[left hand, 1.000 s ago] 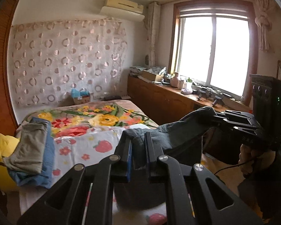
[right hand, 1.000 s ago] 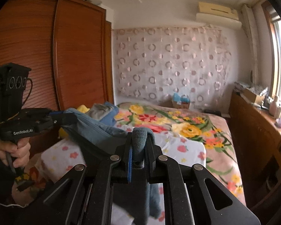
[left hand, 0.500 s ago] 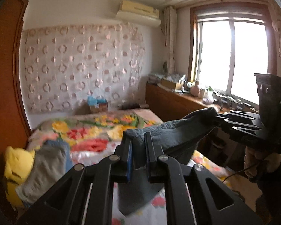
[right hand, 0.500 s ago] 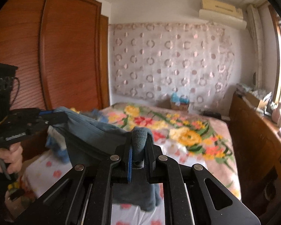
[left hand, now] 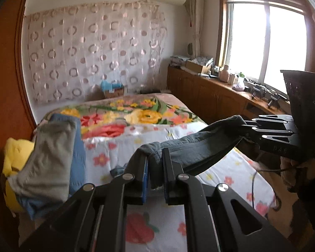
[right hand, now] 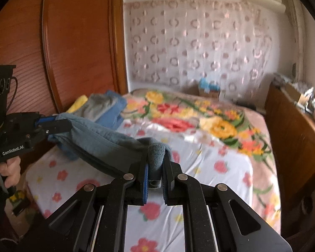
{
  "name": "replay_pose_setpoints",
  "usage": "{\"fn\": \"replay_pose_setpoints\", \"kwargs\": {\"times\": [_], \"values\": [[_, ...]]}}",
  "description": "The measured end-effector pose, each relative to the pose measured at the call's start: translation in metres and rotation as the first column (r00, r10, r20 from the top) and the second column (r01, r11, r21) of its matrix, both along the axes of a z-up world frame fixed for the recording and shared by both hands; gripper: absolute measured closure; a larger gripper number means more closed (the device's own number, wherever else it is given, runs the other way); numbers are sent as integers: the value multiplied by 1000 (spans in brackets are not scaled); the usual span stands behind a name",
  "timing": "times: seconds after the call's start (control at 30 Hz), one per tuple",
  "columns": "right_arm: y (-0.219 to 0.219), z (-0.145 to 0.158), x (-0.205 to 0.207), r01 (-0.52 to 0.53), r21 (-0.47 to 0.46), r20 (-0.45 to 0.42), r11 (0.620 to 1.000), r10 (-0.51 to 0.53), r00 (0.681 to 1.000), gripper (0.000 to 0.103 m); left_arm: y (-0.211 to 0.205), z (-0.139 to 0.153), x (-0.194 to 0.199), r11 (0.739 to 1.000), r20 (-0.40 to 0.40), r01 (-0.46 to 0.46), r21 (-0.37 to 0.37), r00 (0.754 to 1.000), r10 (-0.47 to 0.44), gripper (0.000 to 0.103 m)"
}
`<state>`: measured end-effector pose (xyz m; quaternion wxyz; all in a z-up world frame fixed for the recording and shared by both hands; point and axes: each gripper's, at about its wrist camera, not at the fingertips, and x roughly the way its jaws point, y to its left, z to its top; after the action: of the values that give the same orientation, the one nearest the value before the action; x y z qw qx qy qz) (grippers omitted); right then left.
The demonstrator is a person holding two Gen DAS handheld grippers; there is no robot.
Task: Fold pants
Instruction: 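Lower the held shorts onto the bed, folding them in half between both grippers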
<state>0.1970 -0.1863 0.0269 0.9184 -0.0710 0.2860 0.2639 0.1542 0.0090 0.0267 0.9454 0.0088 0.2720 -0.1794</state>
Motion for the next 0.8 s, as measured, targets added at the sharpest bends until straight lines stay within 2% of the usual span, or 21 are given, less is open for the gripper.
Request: {"fn": "replay_pose_setpoints", "kwargs": {"times": [0.5, 0.8], "values": [[5, -26, -76, 22, 0, -63, 1000, -22, 998, 96, 0, -27, -68, 998, -52, 58, 6, 997, -57, 95], [1, -60, -102, 18, 27, -119, 999, -15, 993, 96, 5, -56, -94, 998, -107, 61, -11, 992, -62, 94]]}}
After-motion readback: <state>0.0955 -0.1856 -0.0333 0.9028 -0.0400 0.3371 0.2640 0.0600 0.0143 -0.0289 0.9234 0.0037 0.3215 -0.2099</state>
